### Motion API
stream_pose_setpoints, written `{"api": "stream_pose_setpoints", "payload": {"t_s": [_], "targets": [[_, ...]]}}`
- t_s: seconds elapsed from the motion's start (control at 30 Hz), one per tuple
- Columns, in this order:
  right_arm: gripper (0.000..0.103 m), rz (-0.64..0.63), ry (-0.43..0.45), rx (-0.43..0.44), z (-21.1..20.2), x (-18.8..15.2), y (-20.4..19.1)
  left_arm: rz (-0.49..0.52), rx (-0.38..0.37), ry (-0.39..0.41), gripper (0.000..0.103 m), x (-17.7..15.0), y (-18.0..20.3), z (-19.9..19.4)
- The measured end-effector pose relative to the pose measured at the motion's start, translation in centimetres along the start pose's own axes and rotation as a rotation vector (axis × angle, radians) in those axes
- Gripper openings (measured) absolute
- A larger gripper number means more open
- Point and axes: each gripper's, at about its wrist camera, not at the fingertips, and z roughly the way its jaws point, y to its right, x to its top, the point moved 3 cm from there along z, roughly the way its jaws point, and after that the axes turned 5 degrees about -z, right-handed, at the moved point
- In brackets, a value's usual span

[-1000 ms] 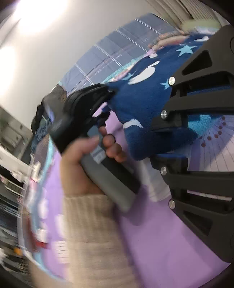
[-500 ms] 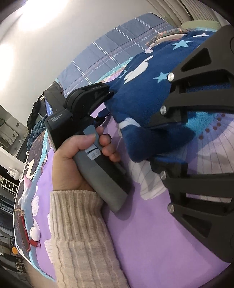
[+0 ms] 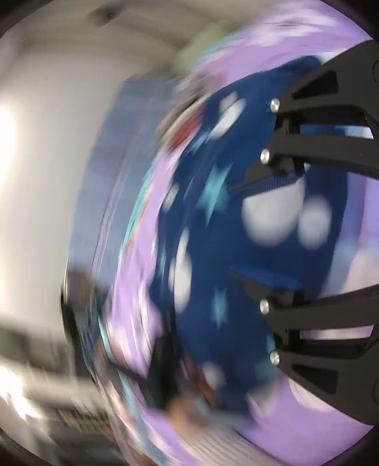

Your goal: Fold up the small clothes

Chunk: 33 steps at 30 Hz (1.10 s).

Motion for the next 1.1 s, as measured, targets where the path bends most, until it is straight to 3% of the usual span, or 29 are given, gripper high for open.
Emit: {"api": "stream_pose_setpoints", "payload": {"t_s": [0.07,0.13,0.17,0.33,0.5,0.57,0.67,0.73,0.8,0.87,0.93,1.0,1.1], "targets": [[0.040,0.080,-0.100,-0.044,1.9,-1.5,2.5,-0.001,-0.001,0.004,0.046,0.0,-0.1,-0.1],[0.040,0.062,-0.241,0.035,4.9,-4.0,2.2,-0.007,-0.010,0.008,0.048,-0.1,-0.1,-0.2],[0.040,0.048,-0.209,0.034,4.9,-4.7,1.9,-0.009,-0.009,0.012,0.048,-0.1,-0.2,-0.2],[0.040,0.049,-0.252,0.057,4.5,-3.4,2.2,-0.021,-0.013,0.030,0.048,-0.2,-0.3,-0.5],[0.042,0.087,-0.106,0.060,3.2,0.8,3.3,-0.015,0.001,0.026,0.049,-0.3,-0.1,-0.3],[0.045,0.132,-0.107,0.069,4.4,1.7,3.9,-0.011,0.006,0.023,0.049,-0.2,0.0,-0.3],[0.047,0.238,-0.333,0.158,10.5,-1.1,4.3,0.001,0.011,0.017,0.052,-0.2,0.3,-0.2],[0.047,0.228,-0.276,0.157,10.7,-1.6,4.2,0.013,0.025,0.009,0.053,-0.2,0.5,0.0],[0.047,0.167,-0.270,0.113,9.5,-0.9,3.4,0.018,0.029,0.006,0.055,-0.2,0.6,0.0],[0.047,0.186,-0.243,0.089,8.0,-0.7,3.4,0.017,0.028,0.006,0.055,-0.2,0.5,0.0],[0.046,0.174,-0.144,0.130,5.0,0.0,2.5,0.017,0.030,0.006,0.055,-0.2,0.5,0.0],[0.054,-0.003,-0.024,0.157,1.6,0.8,-1.0,0.018,0.032,0.005,0.055,-0.3,0.5,0.0],[0.056,-0.269,0.026,0.242,-1.2,-0.3,-7.8,0.017,0.031,0.006,0.055,-0.3,0.6,0.1]]}}
